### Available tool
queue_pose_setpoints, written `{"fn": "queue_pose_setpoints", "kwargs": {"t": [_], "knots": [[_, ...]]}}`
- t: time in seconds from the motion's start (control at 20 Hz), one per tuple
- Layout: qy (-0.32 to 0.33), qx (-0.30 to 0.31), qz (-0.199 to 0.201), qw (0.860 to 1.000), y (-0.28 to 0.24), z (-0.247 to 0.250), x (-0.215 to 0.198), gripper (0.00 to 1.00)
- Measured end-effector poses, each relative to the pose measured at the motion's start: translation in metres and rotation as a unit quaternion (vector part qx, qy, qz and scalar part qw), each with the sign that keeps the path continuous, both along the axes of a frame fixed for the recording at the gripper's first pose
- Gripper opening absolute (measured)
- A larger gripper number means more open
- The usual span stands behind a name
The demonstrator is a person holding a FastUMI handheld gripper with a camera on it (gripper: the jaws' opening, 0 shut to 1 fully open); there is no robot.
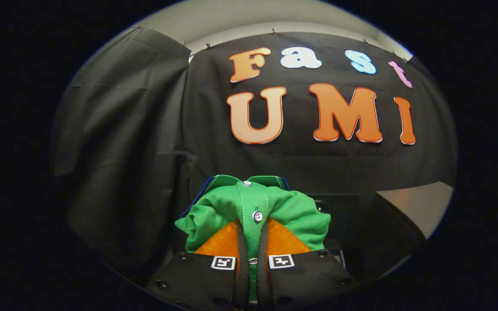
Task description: Put the clothes into the washing machine and then close the washing machine lid.
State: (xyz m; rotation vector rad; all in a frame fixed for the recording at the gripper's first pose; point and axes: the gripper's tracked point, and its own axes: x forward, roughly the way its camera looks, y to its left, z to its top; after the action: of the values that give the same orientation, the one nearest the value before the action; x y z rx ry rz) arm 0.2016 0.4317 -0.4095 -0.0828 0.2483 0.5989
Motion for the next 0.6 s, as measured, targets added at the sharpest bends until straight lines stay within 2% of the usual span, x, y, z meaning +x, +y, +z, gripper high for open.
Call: {"fn": "queue_pose_setpoints", "kwargs": {"t": [0.1, 0.25, 0.45, 0.6], "knots": [[0.033, -0.015, -0.009, 0.999, 0.002, -0.039, 0.014, 0.15], [0.091, -0.018, -0.046, 0.995, -0.009, -0.101, 0.035, 0.15], [0.178, -0.039, -0.081, 0.980, -0.020, -0.183, 0.046, 0.15], [0.224, -0.056, -0.091, 0.969, -0.025, -0.212, 0.042, 0.15]]}}
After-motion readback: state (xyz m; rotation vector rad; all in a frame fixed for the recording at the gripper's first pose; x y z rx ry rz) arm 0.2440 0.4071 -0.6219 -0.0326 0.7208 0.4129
